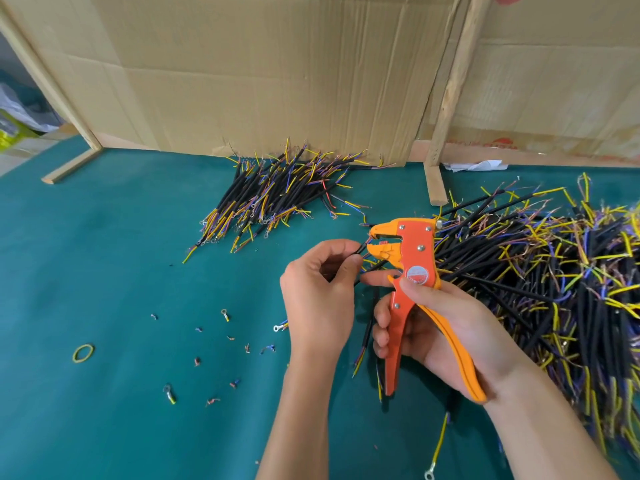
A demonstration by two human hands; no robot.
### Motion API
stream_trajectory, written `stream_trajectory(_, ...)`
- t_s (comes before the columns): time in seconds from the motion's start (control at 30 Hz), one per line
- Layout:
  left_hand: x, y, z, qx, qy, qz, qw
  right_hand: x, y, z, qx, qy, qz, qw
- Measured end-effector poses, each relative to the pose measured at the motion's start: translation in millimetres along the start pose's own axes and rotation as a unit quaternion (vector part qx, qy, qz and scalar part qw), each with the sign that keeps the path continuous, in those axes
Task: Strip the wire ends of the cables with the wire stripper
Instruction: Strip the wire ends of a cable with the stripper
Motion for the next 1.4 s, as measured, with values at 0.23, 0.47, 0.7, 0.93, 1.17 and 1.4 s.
stream_trajectory(0.23, -1, 0, 0, -0.011, 0.007, 0.012, 1.0, 2, 0, 3, 0.013, 0.001, -0.008, 1.0)
stream_trajectory(0.47, -1, 0, 1, 0.01, 0.003, 0.004, 1.0, 3, 2, 5, 0.016, -0.003, -0.013, 1.0)
stream_trajectory(0.7, -1, 1, 0, 0.002, 0.016, 0.013, 1.0, 4, 4, 6, 0.01, -0.007, -0.011, 1.0)
stream_trajectory(0.93, -1, 1, 2, 0.026, 0.019, 0.021, 0.999, 5, 4, 8, 0.003, -0.006, -0.008, 1.0)
stream_trajectory(1.17, -2, 0, 2, 0.03, 0.007, 0.017, 0.999, 2, 2, 4, -0.004, -0.011, -0.002, 1.0)
stream_trajectory(1.4, -3, -1, 8, 0.08, -0.028, 0.015, 0.996, -3, -6, -1, -0.001, -0.022, 0.027, 0.999)
Point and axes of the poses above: each hand's wrist, its own x-axis towards the middle knuckle, its own y-axis out of the back of the hand, z = x × y, the point moved 6 cm from there along x, towards the middle knuckle, and after that the axes turned 12 degrees about -z, right-handed, at the moved point
